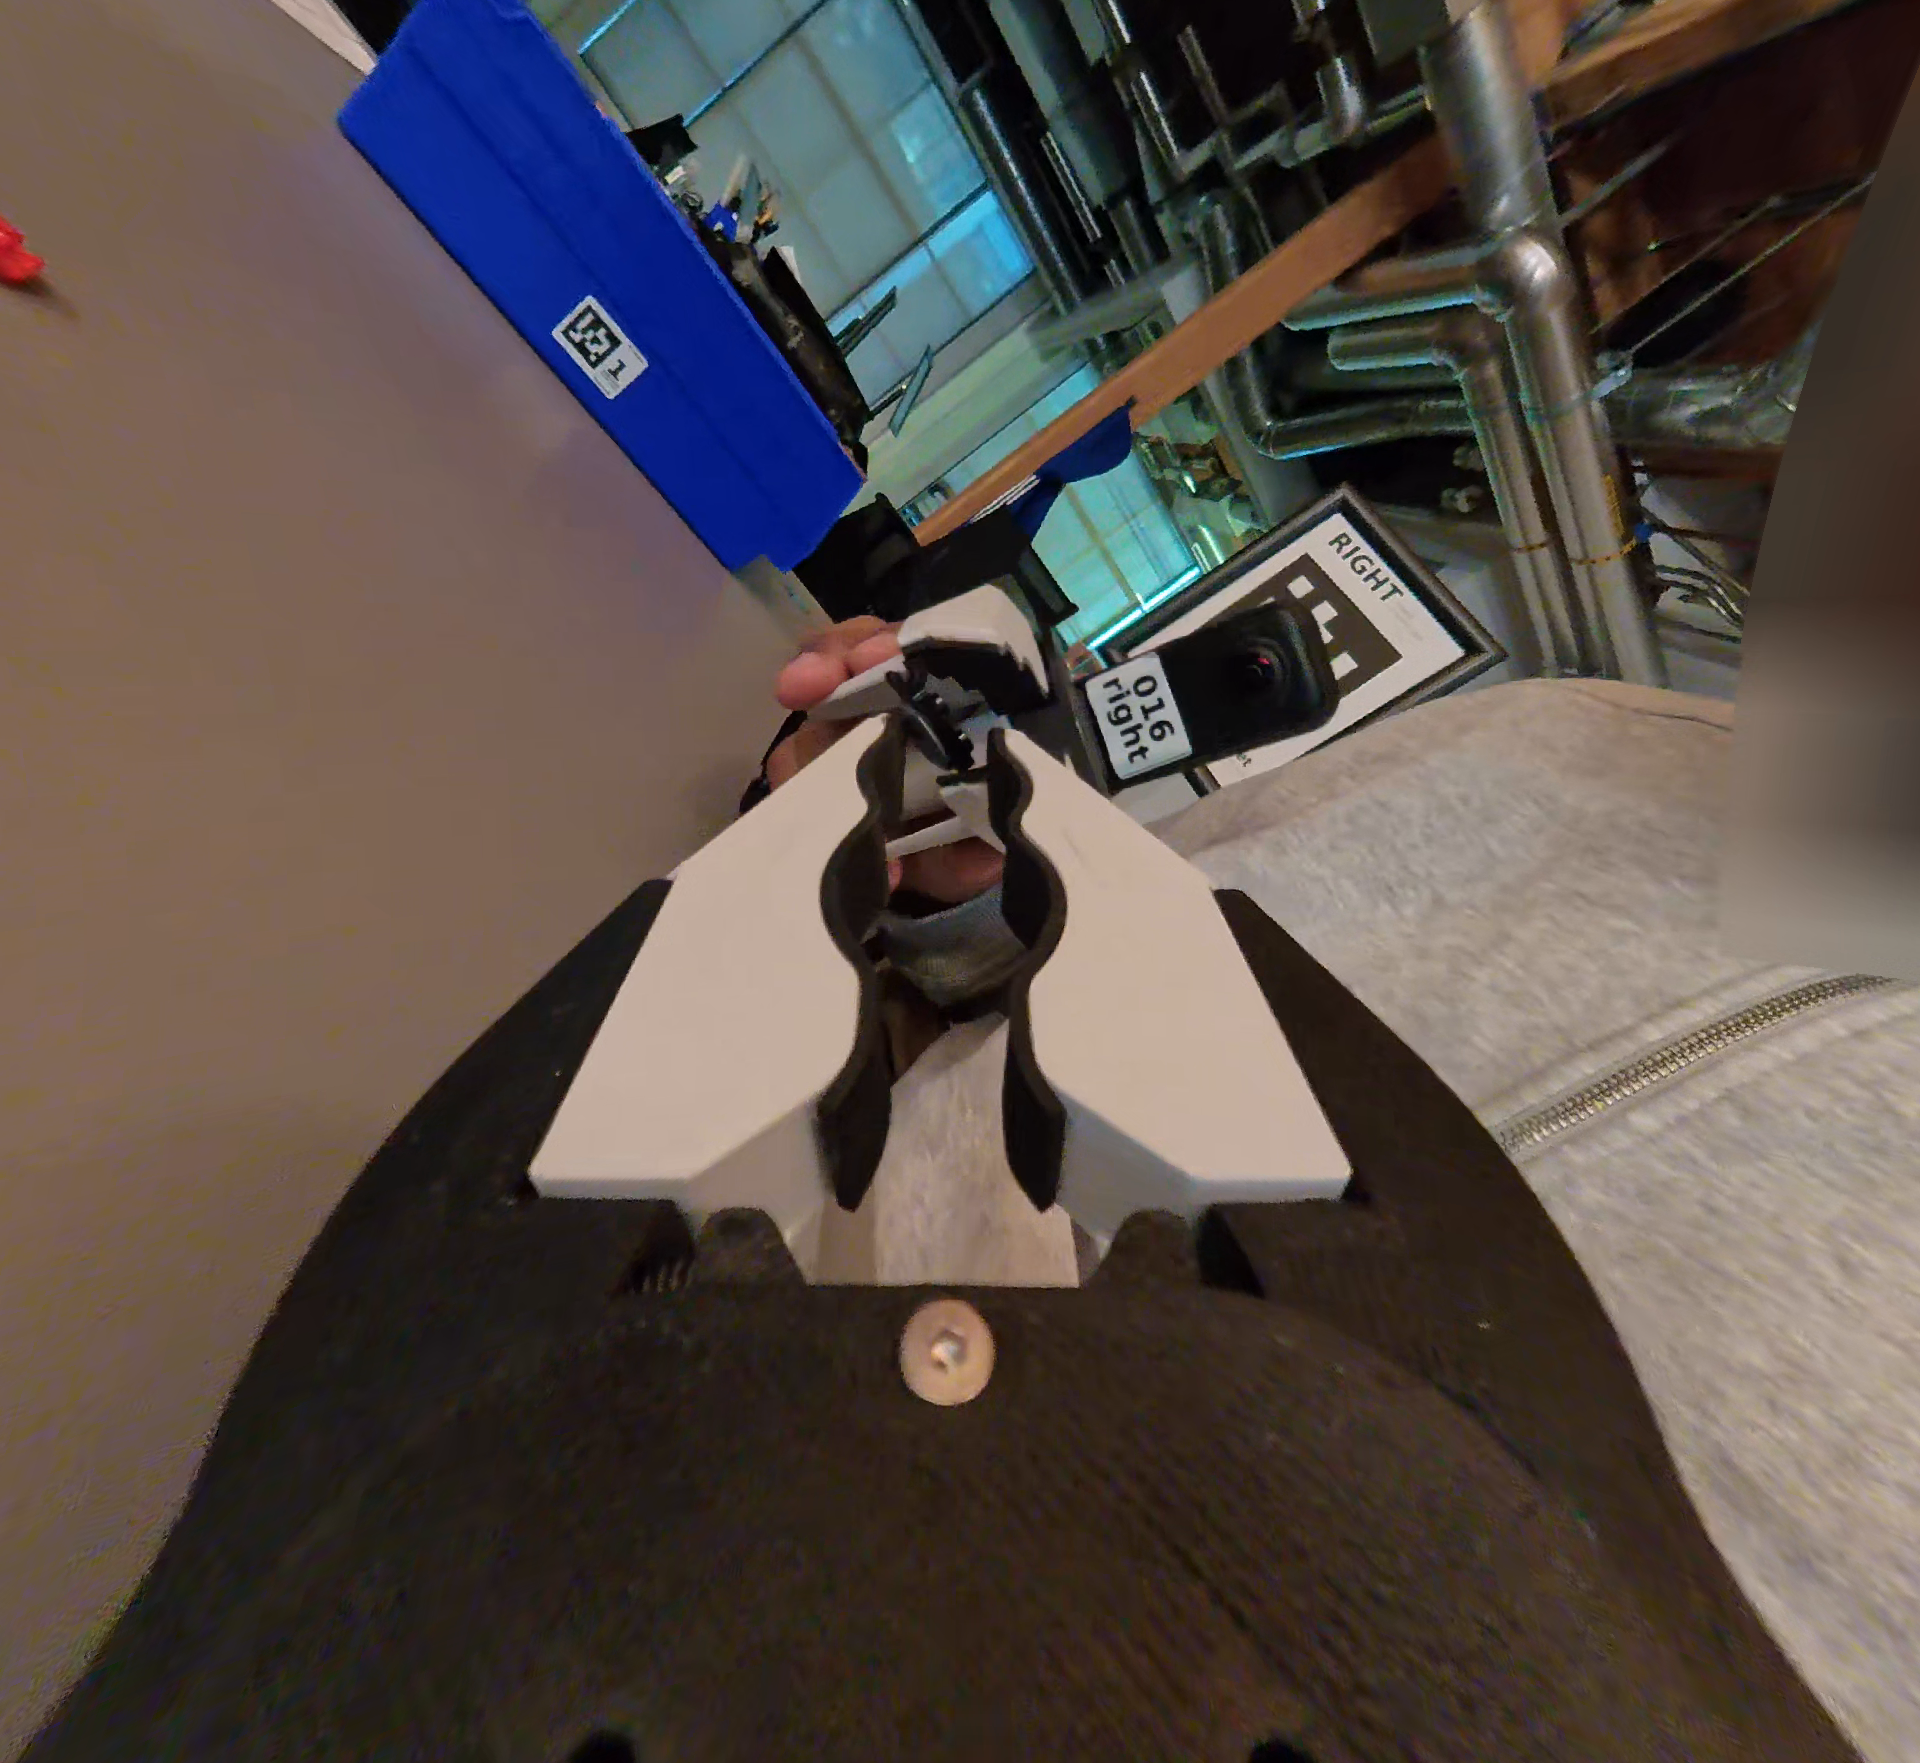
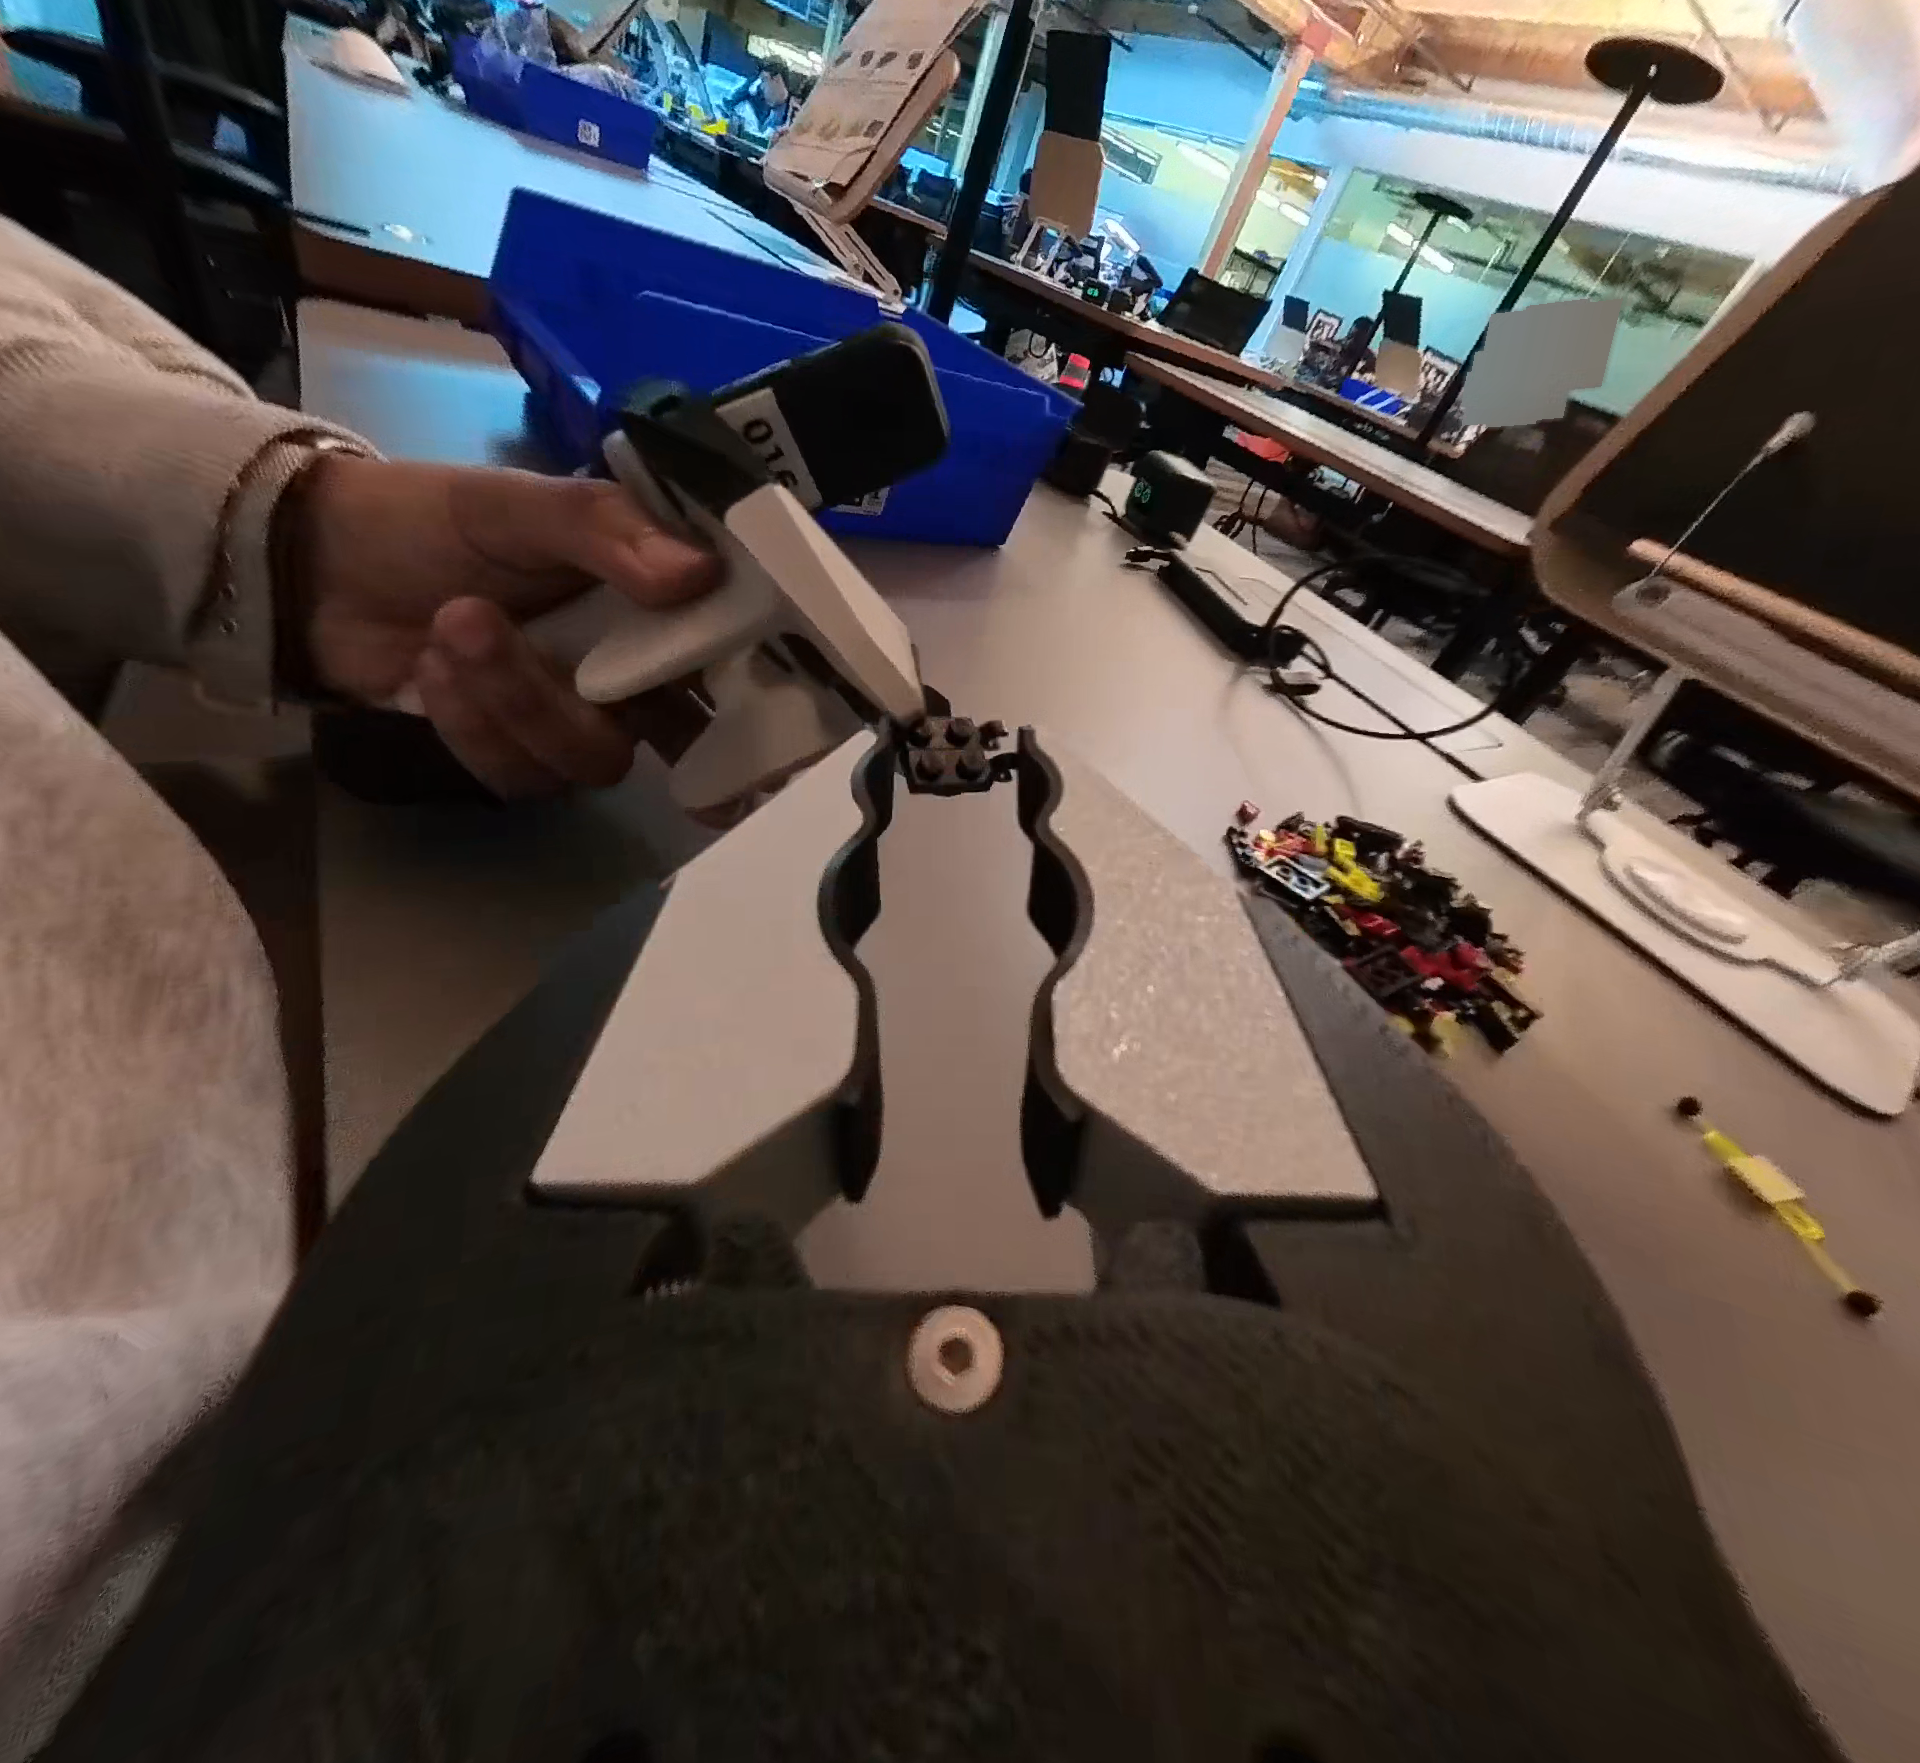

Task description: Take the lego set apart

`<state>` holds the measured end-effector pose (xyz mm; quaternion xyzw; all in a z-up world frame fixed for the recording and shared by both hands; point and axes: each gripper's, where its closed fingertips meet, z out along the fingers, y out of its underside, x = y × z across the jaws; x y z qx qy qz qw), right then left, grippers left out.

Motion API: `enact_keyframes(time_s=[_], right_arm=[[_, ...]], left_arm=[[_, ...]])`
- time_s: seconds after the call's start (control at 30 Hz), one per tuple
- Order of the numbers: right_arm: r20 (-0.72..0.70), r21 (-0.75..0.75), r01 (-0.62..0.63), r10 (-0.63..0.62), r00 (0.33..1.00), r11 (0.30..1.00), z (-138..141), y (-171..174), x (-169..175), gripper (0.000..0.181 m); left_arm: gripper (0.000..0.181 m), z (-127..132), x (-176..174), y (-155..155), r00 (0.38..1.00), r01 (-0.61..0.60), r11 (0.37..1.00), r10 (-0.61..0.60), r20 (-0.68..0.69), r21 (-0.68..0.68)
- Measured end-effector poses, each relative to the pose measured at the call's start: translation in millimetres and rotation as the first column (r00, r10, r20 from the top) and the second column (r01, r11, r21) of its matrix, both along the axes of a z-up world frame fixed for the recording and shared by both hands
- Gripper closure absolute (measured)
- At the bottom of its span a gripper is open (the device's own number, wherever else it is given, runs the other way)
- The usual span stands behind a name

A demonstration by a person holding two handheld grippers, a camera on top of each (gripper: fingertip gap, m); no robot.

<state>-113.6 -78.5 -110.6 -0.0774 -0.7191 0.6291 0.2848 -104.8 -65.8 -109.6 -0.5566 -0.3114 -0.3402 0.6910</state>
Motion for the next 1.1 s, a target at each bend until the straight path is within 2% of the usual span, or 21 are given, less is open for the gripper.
enact_keyframes(time_s=[0.23, 0.33, 0.43, 0.53, 0.6, 0.7, 0.9, 1.1], right_arm=[[-0.033, -0.008, -0.034, 0.033, 0.999, 0.999, 2.4, 2.3, 4.3, 0.159], [-0.014, -0.08, -0.025, 0.024, 1.0, 0.997, 10.2, 9.7, 1.2, 0.157], [0.133, -0.244, 0.008, 0.025, 0.991, 0.97, 22.1, 22.6, -9.3, 0.155], [0.367, -0.371, -0.03, 0.176, 0.914, 0.928, 22.0, 18.9, -8.8, 0.15], [0.416, -0.396, -0.08, 0.256, 0.873, 0.915, 20.7, 13.2, -2.0, 0.151], [0.398, -0.399, -0.1, 0.27, 0.877, 0.912, 22.3, 12.2, 2.6, 0.157], [0.363, -0.339, -0.159, 0.284, 0.887, 0.927, 19.3, 10.2, 11.2, 0.168], [0.303, -0.279, -0.202, 0.285, 0.909, 0.939, 17.1, 7.9, 18.6, 0.178]], left_arm=[[0.172, -0.8, 0.3, 0.9, 1.0, 0.006, 1.0, -0.006, -0.008, -0.003], [0.174, 0.7, -6.5, -3.5, 0.999, -0.037, 0.999, 0.037, -0.024, 0.004], [0.174, 6.7, -8.2, -9.2, 0.997, -0.049, 0.998, 0.052, -0.064, 0.037], [0.175, 10.1, -4.5, -9.4, 0.991, -0.039, 0.998, 0.044, -0.127, 0.043], [0.176, 8.5, -1.1, -6.8, 0.981, -0.041, 0.999, 0.042, -0.191, 0.008], [0.176, 4.9, 7.2, -1.8, 0.957, -0.026, 0.998, 0.007, -0.29, -0.061], [0.176, 4.6, 11.4, -0.1, 0.934, -0.033, 0.995, -0.004, -0.358, -0.097], [0.176, 0.4, 16.2, 0.4, 0.865, -0.084, 0.979, -0.021, -0.501, -0.186]])
